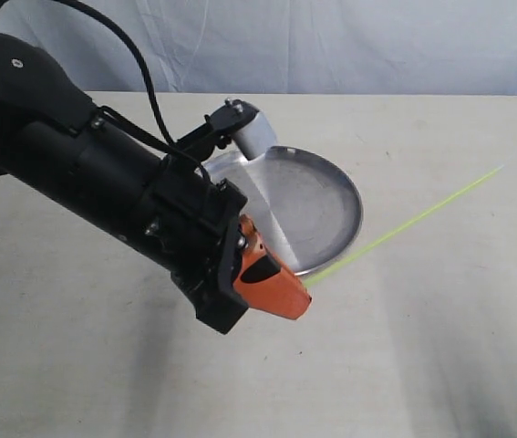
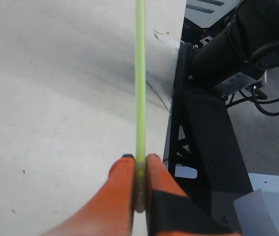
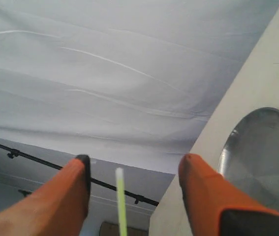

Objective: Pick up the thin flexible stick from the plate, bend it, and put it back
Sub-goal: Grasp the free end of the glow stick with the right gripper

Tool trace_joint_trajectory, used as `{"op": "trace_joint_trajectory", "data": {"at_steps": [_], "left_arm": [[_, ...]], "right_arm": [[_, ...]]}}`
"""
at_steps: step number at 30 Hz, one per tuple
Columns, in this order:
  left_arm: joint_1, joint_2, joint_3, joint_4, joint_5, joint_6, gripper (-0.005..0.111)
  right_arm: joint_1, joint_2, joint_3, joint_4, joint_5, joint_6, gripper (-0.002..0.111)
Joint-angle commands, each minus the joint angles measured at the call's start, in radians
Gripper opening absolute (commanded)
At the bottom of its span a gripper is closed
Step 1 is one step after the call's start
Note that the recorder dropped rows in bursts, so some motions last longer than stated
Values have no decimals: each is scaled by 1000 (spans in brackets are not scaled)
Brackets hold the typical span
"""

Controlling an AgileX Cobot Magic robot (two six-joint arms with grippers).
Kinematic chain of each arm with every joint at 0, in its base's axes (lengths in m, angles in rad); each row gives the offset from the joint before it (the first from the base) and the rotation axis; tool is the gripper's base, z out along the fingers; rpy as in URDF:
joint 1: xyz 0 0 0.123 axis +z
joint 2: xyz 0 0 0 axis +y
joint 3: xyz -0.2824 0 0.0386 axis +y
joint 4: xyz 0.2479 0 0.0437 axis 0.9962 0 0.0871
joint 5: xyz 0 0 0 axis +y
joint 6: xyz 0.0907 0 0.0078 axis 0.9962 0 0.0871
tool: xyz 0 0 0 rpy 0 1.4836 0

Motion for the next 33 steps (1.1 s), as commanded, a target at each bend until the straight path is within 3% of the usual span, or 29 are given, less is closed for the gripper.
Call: {"op": "trace_joint_trajectory", "data": {"at_steps": [1,3,10,21,24,28,33], "left_arm": [[-2,-26,2,-28,19,8,0],[-2,-28,2,-30,24,8,0],[-2,-28,2,-30,24,15,0],[-2,-28,2,-36,36,15,0],[-2,-28,2,-36,36,15,0],[-2,-28,2,-29,40,15,0],[-2,-28,2,0,63,15,0]], "right_arm": [[5,73,-5,-12,-67,18,54],[5,92,-7,-36,-69,49,54],[80,220,-90,-530,-169,445,54],[114,571,-105,-612,-500,500,52],[114,620,-105,-610,-532,500,37],[114,669,-105,-610,-534,500,3],[114,678,-105,-604,-541,474,0]]}}
